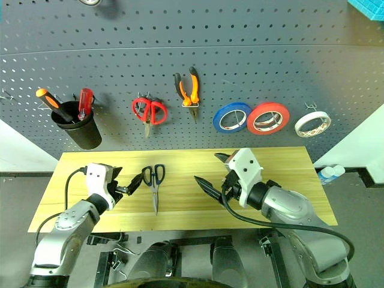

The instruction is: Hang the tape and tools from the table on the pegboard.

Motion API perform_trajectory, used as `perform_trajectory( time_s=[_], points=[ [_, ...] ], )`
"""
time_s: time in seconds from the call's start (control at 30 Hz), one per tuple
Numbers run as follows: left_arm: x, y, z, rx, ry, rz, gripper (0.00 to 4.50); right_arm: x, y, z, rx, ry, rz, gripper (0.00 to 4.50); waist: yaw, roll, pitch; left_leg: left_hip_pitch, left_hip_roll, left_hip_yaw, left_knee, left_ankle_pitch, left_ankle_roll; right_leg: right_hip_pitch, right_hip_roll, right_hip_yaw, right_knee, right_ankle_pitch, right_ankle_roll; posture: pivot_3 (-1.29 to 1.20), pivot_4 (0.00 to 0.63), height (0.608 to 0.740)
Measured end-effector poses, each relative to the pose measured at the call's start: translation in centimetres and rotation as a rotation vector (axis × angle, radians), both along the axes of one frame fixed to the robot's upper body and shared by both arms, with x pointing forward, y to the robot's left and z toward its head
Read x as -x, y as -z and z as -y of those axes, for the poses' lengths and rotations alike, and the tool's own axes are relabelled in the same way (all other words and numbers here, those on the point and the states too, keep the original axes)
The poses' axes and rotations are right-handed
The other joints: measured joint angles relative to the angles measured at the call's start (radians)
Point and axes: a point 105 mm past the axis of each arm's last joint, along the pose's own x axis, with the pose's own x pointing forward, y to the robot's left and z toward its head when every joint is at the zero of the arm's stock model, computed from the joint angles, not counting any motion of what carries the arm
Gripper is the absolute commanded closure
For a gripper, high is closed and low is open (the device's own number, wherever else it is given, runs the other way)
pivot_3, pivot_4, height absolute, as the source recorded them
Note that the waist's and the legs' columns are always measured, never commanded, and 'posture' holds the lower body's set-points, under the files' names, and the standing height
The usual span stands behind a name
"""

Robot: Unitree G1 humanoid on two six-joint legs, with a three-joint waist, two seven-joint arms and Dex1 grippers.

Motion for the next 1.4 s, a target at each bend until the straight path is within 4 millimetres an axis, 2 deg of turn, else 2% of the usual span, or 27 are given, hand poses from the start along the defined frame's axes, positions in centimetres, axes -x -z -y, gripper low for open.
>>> perform_trajectory(
  time_s=[0.23,0.37,0.57,0.77,1.13,1.4],
  points=[
    [0.3,2.7,1.1,0.023,-0.202,-0.144,0.0,-0.1,0.0,-0.6,0.0,-0.003,0.002,0.07,0.0,-0.005,0.004,0.0,0.0,0.0,0.0,0.0,0.0,0.0,0.0,0.0,0.0,0.0,0.0,-0.02,0.174,0.724],
    [0.6,3.8,2.1,0.03,-0.243,-0.208,0.0,-0.3,-0.3,-0.8,-0.004,-0.001,0.016,0.07,0.0,-0.009,0.007,0.0,0.0,0.0,0.0,0.0,0.0,0.0,0.0,0.0,0.0,0.0,0.0,-0.03,0.184,0.724],
    [0.3,4.9,2.4,0.043,-0.313,-0.277,0.0,-0.4,-0.1,-0.9,0.0,0.013,0.005,0.07,-0.001,-0.01,0.011,0.0,0.0,0.0,0.0,0.0,0.0,0.0,0.0,-0.001,0.0,0.0,0.0,-0.05,0.191,0.724],
    [-0.9,5.7,3.1,0.057,-0.354,-0.326,0.0,-0.1,0.1,-0.9,0.002,0.017,-0.015,0.07,-0.002,-0.011,0.016,0.0,0.0,0.0,0.0,0.0,0.0,0.0,0.0,-0.001,0.0,0.0,0.0,-0.07,0.197,0.724],
    [-0.9,7.7,4.1,0.053,-0.346,-0.446,0.0,1.6,0.1,-1.2,0.048,-0.06,-0.061,0.07,-0.004,-0.014,0.028,-0.001,0.0,-0.001,0.0,0.0,0.0,0.0,0.0,-0.002,0.0,0.0,0.0,-0.08,0.202,0.724],
    [-1.9,8.0,4.9,0.038,-0.324,-0.474,0.0,2.2,0.5,-0.9,0.069,-0.073,-0.09,0.07,-0.003,-0.015,0.032,-0.001,0.0,-0.001,0.0,0.0,0.0,0.0,0.0,-0.002,-0.001,0.0,0.0,-0.08,0.203,0.724]
  ],
)
